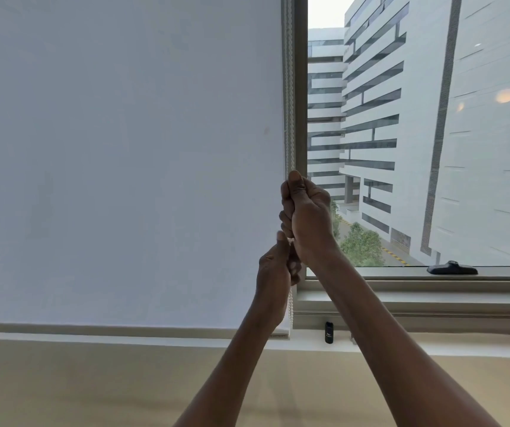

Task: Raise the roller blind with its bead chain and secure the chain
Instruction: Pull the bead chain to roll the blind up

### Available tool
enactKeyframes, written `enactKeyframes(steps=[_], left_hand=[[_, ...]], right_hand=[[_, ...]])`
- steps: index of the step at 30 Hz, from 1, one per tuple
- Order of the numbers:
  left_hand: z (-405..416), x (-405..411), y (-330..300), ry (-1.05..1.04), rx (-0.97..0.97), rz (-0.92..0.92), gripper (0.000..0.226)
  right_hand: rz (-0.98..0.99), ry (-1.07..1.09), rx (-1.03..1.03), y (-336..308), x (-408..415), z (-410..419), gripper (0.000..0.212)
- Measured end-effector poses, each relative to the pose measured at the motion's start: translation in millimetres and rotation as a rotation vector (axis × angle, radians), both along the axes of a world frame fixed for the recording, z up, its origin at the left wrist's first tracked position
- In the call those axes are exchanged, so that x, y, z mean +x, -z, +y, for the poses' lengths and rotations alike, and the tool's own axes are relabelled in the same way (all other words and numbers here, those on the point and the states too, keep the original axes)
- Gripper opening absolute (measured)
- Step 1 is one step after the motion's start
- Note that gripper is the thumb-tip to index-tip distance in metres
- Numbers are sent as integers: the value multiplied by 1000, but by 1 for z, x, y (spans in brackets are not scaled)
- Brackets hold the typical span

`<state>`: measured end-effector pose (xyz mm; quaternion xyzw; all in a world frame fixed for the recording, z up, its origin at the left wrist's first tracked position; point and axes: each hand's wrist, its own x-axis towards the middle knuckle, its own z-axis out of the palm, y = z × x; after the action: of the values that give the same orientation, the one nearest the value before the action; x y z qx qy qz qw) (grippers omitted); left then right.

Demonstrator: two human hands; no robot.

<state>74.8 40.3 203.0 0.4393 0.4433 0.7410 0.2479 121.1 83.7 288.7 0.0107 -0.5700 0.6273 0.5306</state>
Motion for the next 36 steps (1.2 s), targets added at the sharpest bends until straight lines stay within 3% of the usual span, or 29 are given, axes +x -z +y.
enactKeyframes(steps=[7,13,19,25,27,31,36], left_hand=[[-7,-17,-67,210,51,-138,75],[-15,-9,-121,408,117,-152,67],[-9,3,-104,307,210,-320,38],[-15,7,-103,166,231,-304,36],[-19,5,-103,124,245,-295,35],[-26,2,-96,108,269,-276,34],[-26,18,-65,70,208,-190,34]], right_hand=[[-23,148,87,41,6,-14,40],[-117,70,-19,79,9,-26,42],[-93,32,-55,78,12,-26,50],[-147,-118,-35,79,17,-18,52],[-212,-173,17,75,24,-12,44],[-284,-97,90,41,35,2,43],[-174,-125,107,-28,39,-1,45]])
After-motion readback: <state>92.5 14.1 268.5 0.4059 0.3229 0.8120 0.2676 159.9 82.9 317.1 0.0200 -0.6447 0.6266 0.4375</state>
